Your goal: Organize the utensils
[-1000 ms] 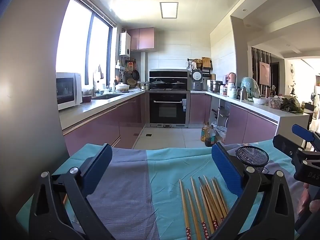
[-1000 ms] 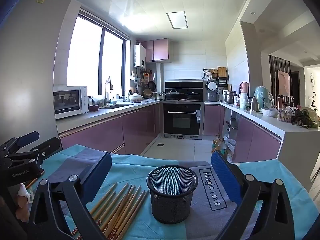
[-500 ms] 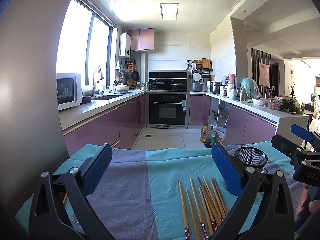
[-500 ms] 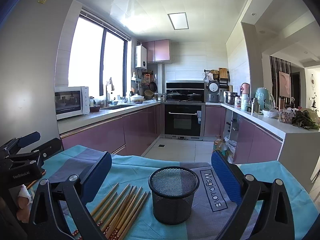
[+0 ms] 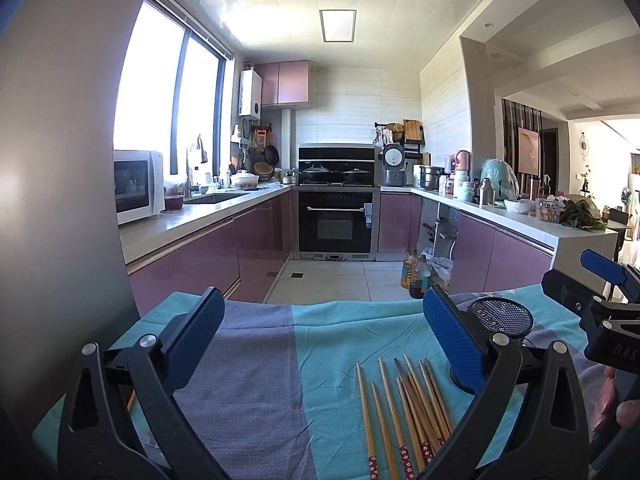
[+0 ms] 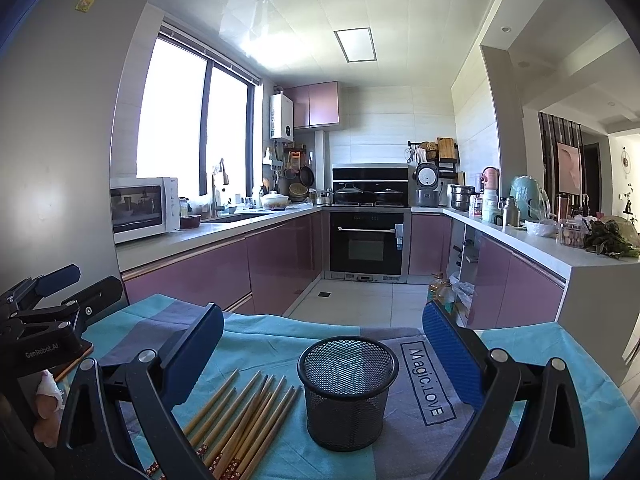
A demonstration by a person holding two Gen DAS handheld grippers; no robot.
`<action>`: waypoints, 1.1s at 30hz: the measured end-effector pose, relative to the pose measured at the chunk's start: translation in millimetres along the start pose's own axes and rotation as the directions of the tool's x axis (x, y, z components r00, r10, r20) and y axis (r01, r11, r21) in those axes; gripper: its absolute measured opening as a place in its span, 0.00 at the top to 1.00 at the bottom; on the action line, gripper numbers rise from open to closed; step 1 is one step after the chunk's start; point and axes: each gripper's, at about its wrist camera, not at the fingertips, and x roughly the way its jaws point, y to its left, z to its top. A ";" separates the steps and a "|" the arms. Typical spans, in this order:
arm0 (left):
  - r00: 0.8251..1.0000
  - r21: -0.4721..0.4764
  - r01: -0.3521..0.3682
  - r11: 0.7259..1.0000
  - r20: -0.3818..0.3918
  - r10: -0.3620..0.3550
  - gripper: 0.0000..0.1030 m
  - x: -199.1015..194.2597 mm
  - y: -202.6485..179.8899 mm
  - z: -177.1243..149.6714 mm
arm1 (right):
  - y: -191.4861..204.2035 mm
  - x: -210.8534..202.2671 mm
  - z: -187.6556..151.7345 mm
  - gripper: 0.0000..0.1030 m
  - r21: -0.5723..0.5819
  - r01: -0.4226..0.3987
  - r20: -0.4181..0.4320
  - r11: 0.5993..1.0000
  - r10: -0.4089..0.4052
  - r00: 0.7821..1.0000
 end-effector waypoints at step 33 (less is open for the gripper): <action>1.000 -0.002 0.004 1.000 0.000 -0.004 0.05 -0.9 -0.8 1.2 | 0.6 1.9 -0.9 0.06 0.005 0.006 0.002 1.000 -0.006 1.000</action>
